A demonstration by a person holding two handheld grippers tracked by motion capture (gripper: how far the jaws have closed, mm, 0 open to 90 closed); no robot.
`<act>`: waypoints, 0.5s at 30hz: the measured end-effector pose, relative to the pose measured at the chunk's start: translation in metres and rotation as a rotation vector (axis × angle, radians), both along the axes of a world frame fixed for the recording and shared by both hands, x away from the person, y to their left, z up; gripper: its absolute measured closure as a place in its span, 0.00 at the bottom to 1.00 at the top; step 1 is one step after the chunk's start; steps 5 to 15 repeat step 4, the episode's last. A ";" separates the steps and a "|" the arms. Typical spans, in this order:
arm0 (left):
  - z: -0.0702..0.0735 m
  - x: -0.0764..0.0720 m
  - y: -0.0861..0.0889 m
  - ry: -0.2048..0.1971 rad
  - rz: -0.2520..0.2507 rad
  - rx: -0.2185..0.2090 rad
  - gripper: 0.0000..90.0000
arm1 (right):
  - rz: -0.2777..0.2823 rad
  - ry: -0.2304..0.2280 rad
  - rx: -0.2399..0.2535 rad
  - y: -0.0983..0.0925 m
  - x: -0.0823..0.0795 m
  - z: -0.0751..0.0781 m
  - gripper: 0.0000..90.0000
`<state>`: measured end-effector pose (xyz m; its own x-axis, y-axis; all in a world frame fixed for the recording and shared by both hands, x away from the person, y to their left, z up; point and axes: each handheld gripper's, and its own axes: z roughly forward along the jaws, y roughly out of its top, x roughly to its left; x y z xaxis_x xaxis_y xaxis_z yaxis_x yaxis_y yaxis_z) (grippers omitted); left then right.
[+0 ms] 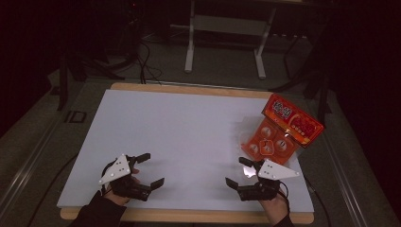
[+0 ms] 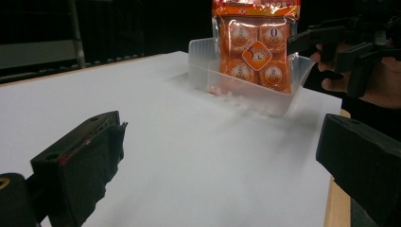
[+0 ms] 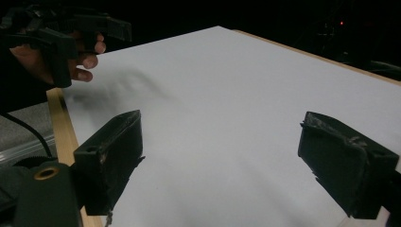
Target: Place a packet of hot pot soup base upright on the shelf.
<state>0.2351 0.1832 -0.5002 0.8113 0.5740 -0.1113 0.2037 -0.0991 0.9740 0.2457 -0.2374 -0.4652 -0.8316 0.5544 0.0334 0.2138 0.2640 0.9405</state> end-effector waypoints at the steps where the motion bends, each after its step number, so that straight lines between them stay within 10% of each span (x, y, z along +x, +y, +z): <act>1: 0.000 0.000 0.000 0.000 -0.001 0.001 0.02 | -0.002 -0.001 0.000 0.000 0.000 0.000 0.16; 15: -0.001 0.000 -0.002 0.002 -0.005 0.005 0.02 | -0.006 0.000 0.004 -0.001 0.000 0.000 0.16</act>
